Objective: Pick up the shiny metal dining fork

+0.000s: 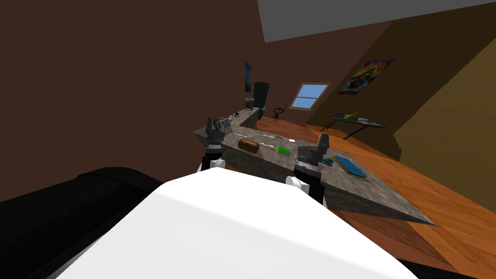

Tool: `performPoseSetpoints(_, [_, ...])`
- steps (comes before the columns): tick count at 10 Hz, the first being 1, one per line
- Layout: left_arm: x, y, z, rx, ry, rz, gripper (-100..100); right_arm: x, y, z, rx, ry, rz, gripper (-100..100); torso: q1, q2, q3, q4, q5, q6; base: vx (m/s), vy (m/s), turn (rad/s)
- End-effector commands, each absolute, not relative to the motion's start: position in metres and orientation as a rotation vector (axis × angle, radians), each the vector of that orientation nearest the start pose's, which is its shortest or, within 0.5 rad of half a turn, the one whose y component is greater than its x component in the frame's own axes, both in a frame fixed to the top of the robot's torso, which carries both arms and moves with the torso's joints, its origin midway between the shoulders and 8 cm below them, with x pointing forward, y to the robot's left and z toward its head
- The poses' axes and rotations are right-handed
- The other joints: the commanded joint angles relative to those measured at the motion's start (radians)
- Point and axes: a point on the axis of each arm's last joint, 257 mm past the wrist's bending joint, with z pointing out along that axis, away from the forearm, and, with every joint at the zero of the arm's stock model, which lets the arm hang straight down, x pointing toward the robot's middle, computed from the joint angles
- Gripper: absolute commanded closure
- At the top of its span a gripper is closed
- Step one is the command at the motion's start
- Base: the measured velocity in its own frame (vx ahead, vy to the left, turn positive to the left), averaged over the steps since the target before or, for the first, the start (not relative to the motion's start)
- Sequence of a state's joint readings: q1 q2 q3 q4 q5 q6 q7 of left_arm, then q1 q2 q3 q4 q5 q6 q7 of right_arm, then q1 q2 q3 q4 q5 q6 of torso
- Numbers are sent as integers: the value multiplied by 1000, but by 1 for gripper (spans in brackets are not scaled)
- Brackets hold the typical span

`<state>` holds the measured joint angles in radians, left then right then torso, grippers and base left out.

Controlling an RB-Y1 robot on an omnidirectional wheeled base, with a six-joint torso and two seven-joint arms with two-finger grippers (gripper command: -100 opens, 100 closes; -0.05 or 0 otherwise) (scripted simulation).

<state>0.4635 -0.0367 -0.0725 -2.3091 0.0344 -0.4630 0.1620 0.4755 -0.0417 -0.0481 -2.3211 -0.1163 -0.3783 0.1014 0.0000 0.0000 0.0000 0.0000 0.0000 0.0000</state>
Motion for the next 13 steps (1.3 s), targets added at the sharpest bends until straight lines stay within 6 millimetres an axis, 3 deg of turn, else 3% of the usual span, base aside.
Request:
performPoseSetpoints(1, [349,259,43,-750,496,-1567,0,352,-299,33,649,682,1207,-100,0,0,0,0,0,0,-18,-53,98])
performPoseSetpoints(7, [349,259,43,-750,496,-1567,0,356,-295,30,462,849,1041,-100,-10,4,2,1,-2,0,-57,-126,153])
performPoseSetpoints(11, [349,259,43,-750,496,-1567,0,366,-298,13,348,974,918,-100,-8,1,1,0,-2,0,-40,-102,197])
performPoseSetpoints(13, [349,259,43,-750,496,-1567,0,374,-306,-5,286,1058,831,-100,-4,0,0,0,-1,0,-30,-50,232])
